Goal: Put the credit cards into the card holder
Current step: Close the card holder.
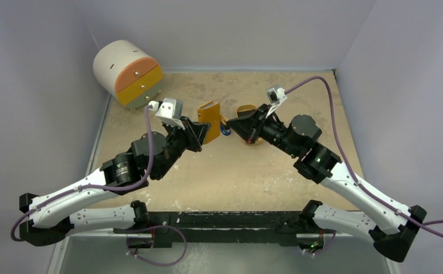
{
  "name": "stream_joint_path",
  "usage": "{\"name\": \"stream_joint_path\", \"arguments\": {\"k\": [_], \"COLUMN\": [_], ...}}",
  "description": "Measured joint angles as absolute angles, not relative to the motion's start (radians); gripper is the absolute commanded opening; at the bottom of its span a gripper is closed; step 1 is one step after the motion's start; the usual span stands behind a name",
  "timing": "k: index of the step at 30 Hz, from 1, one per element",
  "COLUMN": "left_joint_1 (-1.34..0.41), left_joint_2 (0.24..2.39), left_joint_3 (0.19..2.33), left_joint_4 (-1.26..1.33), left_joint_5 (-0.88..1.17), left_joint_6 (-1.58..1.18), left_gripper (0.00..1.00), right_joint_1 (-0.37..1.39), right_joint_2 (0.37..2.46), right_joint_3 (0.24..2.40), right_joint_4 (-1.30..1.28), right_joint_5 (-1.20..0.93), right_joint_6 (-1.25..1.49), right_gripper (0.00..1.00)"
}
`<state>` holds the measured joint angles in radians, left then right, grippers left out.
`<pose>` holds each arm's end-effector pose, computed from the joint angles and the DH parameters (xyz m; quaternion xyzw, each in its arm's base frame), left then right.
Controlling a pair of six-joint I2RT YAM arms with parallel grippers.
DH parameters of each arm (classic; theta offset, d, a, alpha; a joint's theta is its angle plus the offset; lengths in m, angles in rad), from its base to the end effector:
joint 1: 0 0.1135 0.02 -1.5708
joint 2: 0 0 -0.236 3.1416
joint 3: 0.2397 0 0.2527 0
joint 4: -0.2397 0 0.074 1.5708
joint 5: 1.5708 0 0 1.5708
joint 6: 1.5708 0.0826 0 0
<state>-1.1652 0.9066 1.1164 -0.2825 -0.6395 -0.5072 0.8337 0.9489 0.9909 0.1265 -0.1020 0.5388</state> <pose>0.1408 -0.2029 0.3989 0.0221 0.7271 -0.3254 0.6041 0.1814 0.2124 0.4018 -0.1332 0.6315 0.5090 0.5695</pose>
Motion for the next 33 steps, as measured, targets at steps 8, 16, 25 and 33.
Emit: {"name": "stream_joint_path", "arguments": {"k": [8,16,25,33], "left_joint_1": [-1.165,-1.166,-1.166,-1.165], "left_joint_2": [0.894,0.894,0.888,0.889], "left_joint_3": [1.116,1.116,1.116,1.116], "left_joint_4": [-0.289,-0.287,-0.287,-0.287], "left_joint_5": [-0.690,-0.700,-0.700,-0.673], "left_joint_6": [-0.501,-0.505,-0.504,-0.494], "left_gripper": [0.00,0.00,0.00,0.00], "right_joint_1": [0.817,0.807,0.803,0.803], "right_joint_2": [0.997,0.981,1.001,1.022], "right_joint_3": [0.989,0.946,0.950,0.962], "right_joint_4": [0.206,0.278,0.290,0.298], "right_joint_5": [-0.162,-0.183,-0.233,-0.255], "right_joint_6": [0.542,0.538,0.534,0.538], "right_gripper": [0.00,0.00,0.00,0.00]}}
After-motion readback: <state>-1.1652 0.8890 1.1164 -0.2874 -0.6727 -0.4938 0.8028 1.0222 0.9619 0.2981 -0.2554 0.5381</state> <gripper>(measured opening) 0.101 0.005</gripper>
